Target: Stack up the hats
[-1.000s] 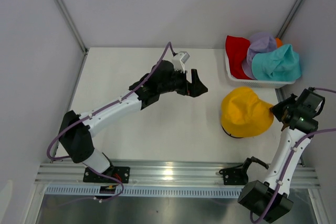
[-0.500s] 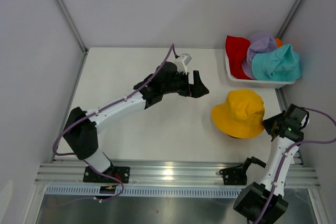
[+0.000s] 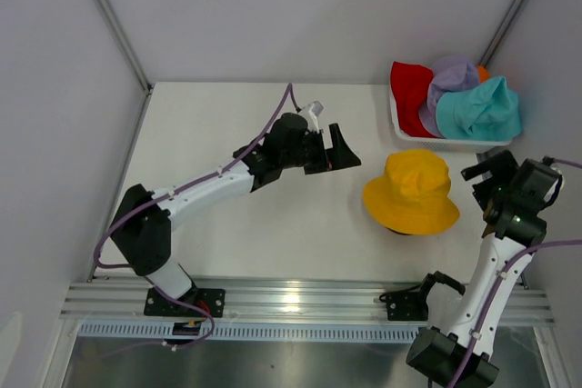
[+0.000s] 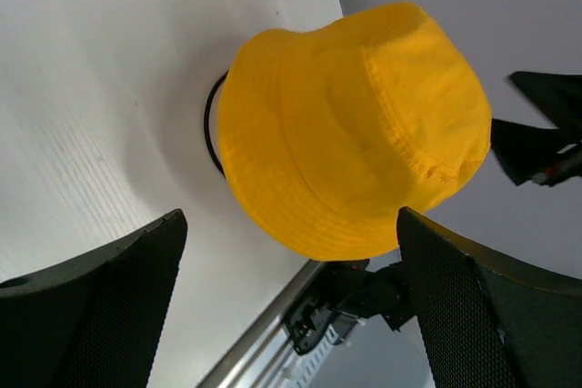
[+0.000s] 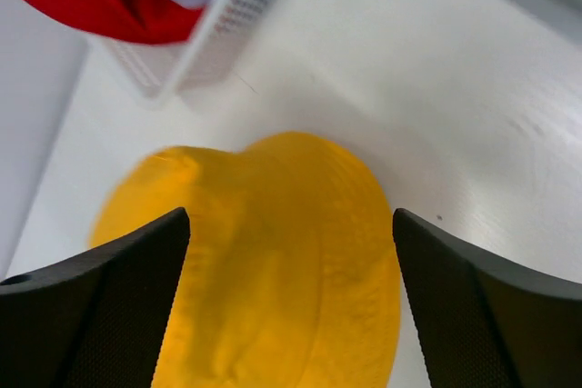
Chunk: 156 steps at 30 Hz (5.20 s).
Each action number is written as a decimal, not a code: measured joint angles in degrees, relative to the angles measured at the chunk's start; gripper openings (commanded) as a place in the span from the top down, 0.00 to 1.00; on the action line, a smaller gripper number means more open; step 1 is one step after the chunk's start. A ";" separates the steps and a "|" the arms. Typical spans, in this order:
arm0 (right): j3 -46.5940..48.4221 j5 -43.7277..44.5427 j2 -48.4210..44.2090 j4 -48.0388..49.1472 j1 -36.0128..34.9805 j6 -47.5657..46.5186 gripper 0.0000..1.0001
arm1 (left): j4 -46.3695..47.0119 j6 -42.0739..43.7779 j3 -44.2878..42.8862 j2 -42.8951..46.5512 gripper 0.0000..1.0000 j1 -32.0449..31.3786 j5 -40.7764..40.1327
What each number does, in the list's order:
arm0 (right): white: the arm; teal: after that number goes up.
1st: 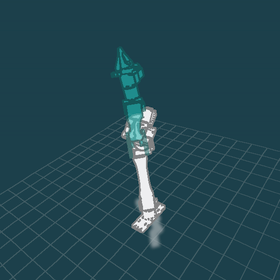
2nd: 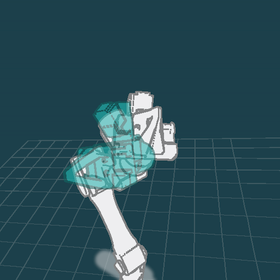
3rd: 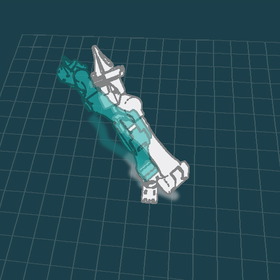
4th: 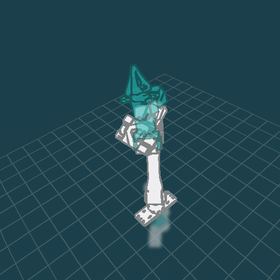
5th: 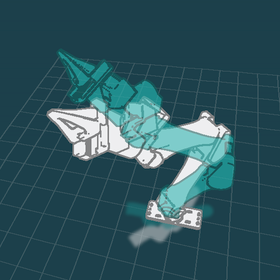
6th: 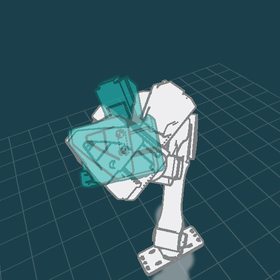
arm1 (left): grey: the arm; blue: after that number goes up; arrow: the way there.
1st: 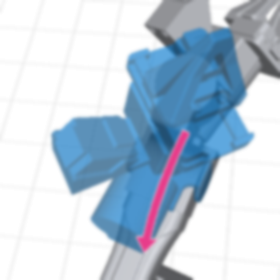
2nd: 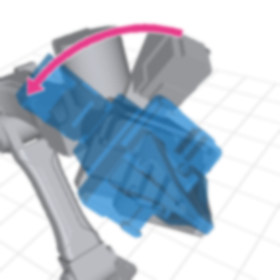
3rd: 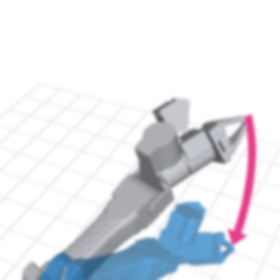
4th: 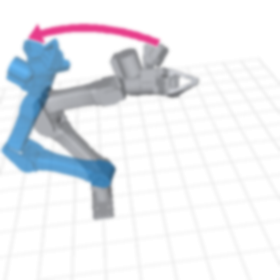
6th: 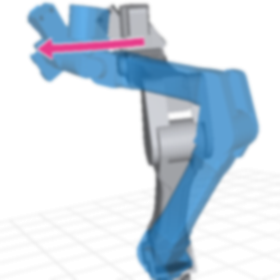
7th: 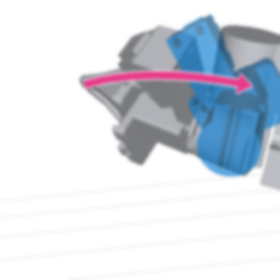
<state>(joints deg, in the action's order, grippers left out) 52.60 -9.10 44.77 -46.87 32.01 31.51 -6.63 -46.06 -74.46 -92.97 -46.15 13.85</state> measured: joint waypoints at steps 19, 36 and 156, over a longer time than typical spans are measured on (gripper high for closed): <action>13.88 -11.67 9.20 5.09 -1.49 -0.98 0.05 | 11.43 -10.99 9.55 1.42 0.01 -2.97 2.49; 69.81 7.96 60.67 -0.81 -13.22 -15.91 0.07 | -4.00 15.17 2.67 12.22 0.00 1.03 -4.81; 37.46 -8.83 17.73 -13.35 -26.16 -18.47 0.98 | 5.44 2.45 1.03 9.25 0.02 -0.13 4.48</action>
<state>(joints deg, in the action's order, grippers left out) 90.06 -17.93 62.50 -60.23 5.85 13.04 -1.19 -43.62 -73.43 -83.72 -46.28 18.33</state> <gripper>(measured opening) 0.017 0.993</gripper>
